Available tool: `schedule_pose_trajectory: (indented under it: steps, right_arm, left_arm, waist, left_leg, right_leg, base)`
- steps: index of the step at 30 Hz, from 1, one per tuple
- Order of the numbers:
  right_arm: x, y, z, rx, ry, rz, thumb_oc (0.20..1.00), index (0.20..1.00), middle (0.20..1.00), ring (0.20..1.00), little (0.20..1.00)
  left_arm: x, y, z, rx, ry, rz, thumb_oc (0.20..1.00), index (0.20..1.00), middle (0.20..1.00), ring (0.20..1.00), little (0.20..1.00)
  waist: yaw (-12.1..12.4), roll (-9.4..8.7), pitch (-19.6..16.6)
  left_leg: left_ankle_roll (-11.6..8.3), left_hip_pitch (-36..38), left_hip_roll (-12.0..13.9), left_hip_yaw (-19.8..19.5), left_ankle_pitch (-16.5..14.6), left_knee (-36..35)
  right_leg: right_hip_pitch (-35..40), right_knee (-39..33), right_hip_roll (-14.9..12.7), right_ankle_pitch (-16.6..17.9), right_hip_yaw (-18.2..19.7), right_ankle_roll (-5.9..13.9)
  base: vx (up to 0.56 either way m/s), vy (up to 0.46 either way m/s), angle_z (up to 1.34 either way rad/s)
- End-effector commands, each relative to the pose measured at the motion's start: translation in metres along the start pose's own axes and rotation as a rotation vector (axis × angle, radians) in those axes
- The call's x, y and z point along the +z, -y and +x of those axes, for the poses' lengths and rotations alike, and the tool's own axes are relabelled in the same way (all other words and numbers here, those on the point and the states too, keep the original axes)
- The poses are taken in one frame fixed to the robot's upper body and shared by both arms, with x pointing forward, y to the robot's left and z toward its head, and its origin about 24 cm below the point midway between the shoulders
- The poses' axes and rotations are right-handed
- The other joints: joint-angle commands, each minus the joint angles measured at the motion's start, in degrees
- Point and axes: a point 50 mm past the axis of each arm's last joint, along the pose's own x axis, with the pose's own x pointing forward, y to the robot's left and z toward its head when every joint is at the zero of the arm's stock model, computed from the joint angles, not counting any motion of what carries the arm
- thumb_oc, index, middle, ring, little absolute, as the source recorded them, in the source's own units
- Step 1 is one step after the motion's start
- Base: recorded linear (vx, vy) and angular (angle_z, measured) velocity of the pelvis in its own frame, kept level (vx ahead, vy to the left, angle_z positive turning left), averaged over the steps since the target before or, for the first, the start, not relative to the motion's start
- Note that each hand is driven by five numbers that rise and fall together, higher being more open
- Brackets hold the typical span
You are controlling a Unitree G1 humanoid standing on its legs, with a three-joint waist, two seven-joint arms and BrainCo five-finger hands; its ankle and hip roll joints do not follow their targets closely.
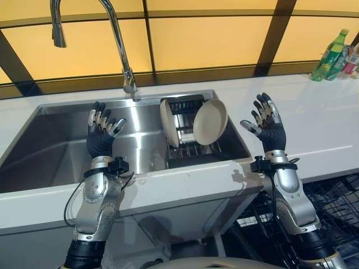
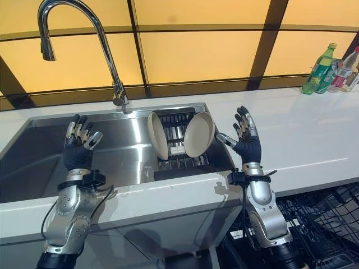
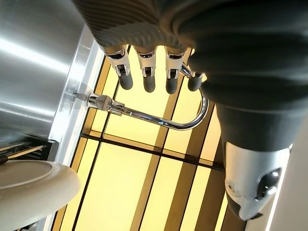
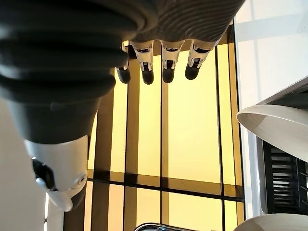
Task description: Pick up plates and place into dishwasher.
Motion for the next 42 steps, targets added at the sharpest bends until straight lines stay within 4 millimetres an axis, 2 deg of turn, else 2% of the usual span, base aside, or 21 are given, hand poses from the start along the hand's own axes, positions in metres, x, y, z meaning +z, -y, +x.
schedule_pose_trajectory:
  steps: [1,14,21,24,26,28,32,42]
  right_arm:
    - [0.02,-0.002,0.006,-0.005,0.119,0.027,1.0,1.0,1.0,1.0,1.0]
    - [0.021,-0.001,0.007,-0.003,0.118,0.022,1.0,1.0,1.0,1.0,1.0]
    - [0.021,0.001,0.007,-0.002,0.109,0.017,1.0,1.0,1.0,1.0,1.0]
    - [0.021,0.002,0.008,-0.001,0.102,0.014,1.0,1.0,1.0,1.0,1.0]
    - [0.021,0.003,0.008,0.001,0.098,0.011,1.0,1.0,1.0,1.0,1.0]
    - [0.022,0.007,0.008,0.005,0.092,0.008,1.0,1.0,1.0,1.0,1.0]
    - [0.021,0.009,0.012,0.019,0.072,-0.005,1.0,1.0,1.0,1.0,1.0]
    - [0.015,0.016,0.011,0.043,0.015,-0.036,1.0,1.0,1.0,1.0,1.0]
  left_arm:
    - [0.02,0.008,0.011,-0.089,0.129,0.042,1.0,1.0,1.0,1.0,1.0]
    - [0.025,0.01,0.013,-0.146,0.164,0.095,1.0,1.0,1.0,1.0,1.0]
    - [0.029,0.011,0.015,-0.189,0.194,0.194,1.0,1.0,1.0,1.0,1.0]
    - [0.034,0.011,0.016,-0.218,0.248,0.351,1.0,1.0,1.0,1.0,1.0]
    - [0.041,0.01,0.02,-0.23,0.323,0.545,1.0,1.0,1.0,1.0,1.0]
    - [0.047,0.005,0.025,-0.251,0.38,0.731,1.0,1.0,1.0,1.0,1.0]
    - [0.06,-0.001,0.041,-0.266,0.461,0.975,1.0,1.0,1.0,1.0,1.0]
    - [0.069,-0.006,0.059,-0.353,0.565,1.349,1.0,1.0,1.0,1.0,1.0]
  waist:
    - [0.23,0.0,-1.06]
    - [0.28,0.07,-1.56]
    - [0.07,0.18,-1.66]
    - [-0.07,0.29,-1.85]
    - [-0.26,0.43,-2.04]
    - [-0.61,0.66,-2.26]
    - [-1.46,1.39,-2.82]
    - [-3.71,2.83,-2.62]
  left_leg:
    - [3.3,-0.99,-3.34,-1.95,-2.06,1.3]
    - [3.59,-0.28,-3.35,-1.79,-2.47,0.88]
    - [3.7,-0.08,-3.52,-1.73,-2.64,0.96]
    - [3.71,0.04,-3.55,-1.54,-2.7,0.9]
    - [3.68,0.01,-3.54,-1.35,-2.66,0.85]
    - [3.64,-0.01,-3.55,-1.14,-2.65,0.76]
    - [3.56,0.0,-3.54,-0.58,-2.6,0.53]
    - [3.87,-0.49,-4.08,0.95,-2.68,0.75]
  right_leg:
    - [0.56,0.49,3.09,-2.0,-5.88,-3.53]
    - [0.74,0.49,2.78,-2.1,-5.86,-3.22]
    - [0.74,0.49,2.77,-2.08,-5.5,-3.13]
    - [0.73,0.49,2.81,-2.11,-5.29,-3.11]
    - [0.61,0.49,2.83,-2.09,-5.05,-3.05]
    - [0.46,0.49,2.82,-2.1,-4.85,-2.94]
    - [0.08,0.49,2.67,-2.03,-4.39,-2.6]
    - [-1.08,0.49,2.4,-1.47,-2.62,-2.05]
  base:
    - [0.0,0.0,0.0]
    - [0.0,0.0,0.0]
    - [0.0,0.0,0.0]
    - [0.02,0.011,0.0]
    - [0.03,0.024,-0.01]
    - [0.04,0.039,-0.01]
    - [0.04,0.061,-0.01]
    - [0.07,0.062,-0.06]
